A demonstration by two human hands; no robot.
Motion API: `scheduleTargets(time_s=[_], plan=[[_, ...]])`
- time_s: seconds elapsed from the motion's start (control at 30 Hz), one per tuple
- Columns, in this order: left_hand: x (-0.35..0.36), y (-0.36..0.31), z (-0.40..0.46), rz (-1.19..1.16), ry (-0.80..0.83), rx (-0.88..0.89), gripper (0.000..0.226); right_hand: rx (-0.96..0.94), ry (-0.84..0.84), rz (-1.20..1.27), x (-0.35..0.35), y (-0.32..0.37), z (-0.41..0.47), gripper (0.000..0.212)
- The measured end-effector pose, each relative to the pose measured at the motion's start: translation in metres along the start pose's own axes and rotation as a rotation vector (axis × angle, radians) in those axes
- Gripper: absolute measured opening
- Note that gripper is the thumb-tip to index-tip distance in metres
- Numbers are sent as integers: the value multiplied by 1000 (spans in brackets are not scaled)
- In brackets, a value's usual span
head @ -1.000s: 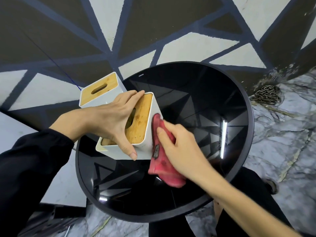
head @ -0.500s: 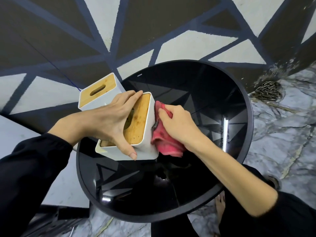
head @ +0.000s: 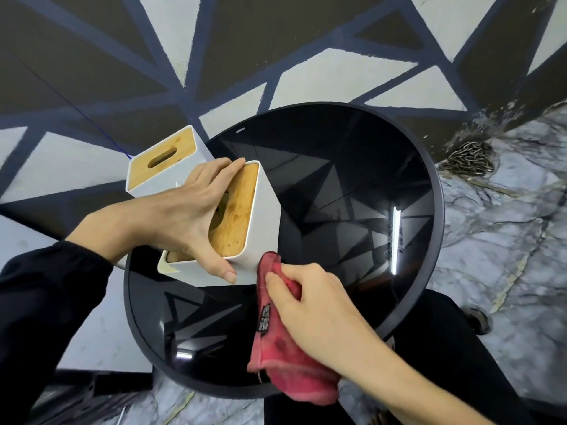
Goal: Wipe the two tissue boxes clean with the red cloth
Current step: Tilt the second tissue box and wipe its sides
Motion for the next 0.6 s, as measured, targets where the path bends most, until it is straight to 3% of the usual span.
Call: scheduleTargets(time_s=[0.33, 0.6], plan=[[-1, 0, -1, -50, 14, -15, 174, 85, -160, 14, -37, -4, 93, 43], [0, -1, -2, -51, 4, -4, 171, -36, -157, 14, -1, 8, 1, 28]])
Point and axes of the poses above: each hand's wrist, its own z-axis towards the middle knuckle, its own x-axis out of the palm, y = z × x, the point moved 9 cm from there along z, towards the middle knuckle, and after that the axes turned 5 degrees about -x, right-handed, at the moved point
